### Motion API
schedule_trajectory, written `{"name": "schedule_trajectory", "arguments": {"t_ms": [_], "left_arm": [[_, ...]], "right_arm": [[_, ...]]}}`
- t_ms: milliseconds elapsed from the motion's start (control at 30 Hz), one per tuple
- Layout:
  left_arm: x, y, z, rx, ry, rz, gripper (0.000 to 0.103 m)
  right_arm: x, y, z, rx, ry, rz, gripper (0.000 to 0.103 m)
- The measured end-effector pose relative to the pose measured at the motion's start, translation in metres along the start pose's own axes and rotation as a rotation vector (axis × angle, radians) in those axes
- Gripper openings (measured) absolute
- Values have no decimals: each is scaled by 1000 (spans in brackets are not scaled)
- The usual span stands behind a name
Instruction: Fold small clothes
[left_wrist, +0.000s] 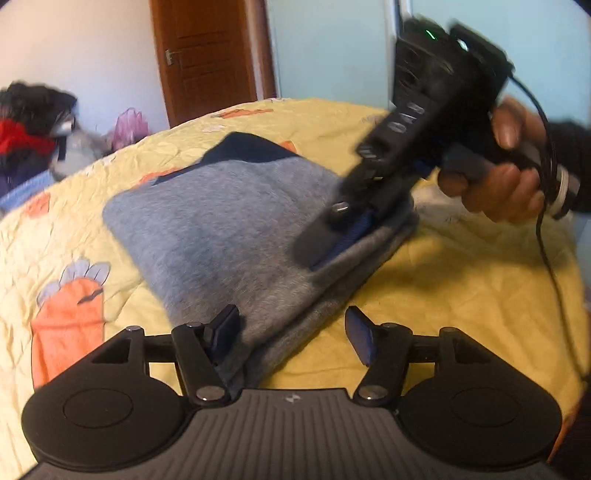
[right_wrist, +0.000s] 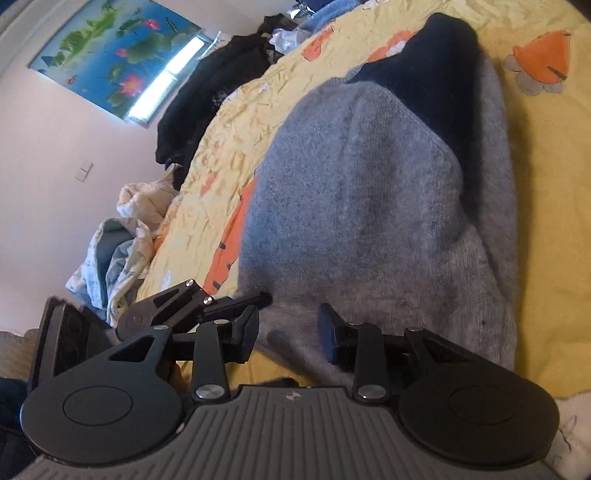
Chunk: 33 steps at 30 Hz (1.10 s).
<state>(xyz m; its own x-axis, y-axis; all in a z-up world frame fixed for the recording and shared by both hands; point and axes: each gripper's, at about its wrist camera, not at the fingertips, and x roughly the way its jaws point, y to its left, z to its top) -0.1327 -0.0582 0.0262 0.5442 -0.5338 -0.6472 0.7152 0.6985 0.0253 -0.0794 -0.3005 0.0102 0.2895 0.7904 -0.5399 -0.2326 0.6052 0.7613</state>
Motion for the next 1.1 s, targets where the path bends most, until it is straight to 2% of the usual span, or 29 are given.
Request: {"name": "schedule_trajectory", "arguments": {"t_ms": [67,167,233,300,367,433,500,600,667,700,733,767,833,900,967,1100], "left_arm": [[-12,11,3,-84,-27,-39,63],[-27,40,12,-256,-99,-134,68],[-21,67,21,-399,-142,-128,85],[-5,103,24,-590,-162,-124,85],[20,138,20,-808,-137,-135,85],[47,164,15,-991,-108,-202,85],[69,175,15,-1080,-84,-257,85],[89,178,21,-1110,-66,-267,85],[95,180,26,-1126,-72,-271,84],[98,180,28,-1130,-82,-260,78],[102,179,29,-1130,-78,-231,46],[109,181,28,-1123,-51,-194,36],[109,184,24,-1133,-68,-191,33],[101,179,29,-1074,-63,-149,32],[90,178,39,-1001,-68,-113,31],[51,195,47,-884,-119,-46,31]], "right_arm": [[-19,2,0,35,-32,0,49],[-58,1,11,38,-184,69,68],[-80,-8,28,60,-292,61,82],[-92,-22,44,82,-370,1,82],[-94,-44,61,136,-415,-77,82],[-88,-66,73,181,-412,-113,82],[-75,-81,81,213,-377,-142,82],[-40,-83,84,181,-300,-121,82],[-18,-73,83,143,-284,-78,82],[-13,-69,82,114,-284,-80,83],[-10,-63,83,86,-283,-93,82],[-8,-61,82,84,-288,-98,80],[-6,-63,84,122,-274,-115,35],[-9,-63,81,139,-291,-109,35],[-5,-48,82,87,-303,-147,34],[6,-21,96,52,-318,-61,34]]}}
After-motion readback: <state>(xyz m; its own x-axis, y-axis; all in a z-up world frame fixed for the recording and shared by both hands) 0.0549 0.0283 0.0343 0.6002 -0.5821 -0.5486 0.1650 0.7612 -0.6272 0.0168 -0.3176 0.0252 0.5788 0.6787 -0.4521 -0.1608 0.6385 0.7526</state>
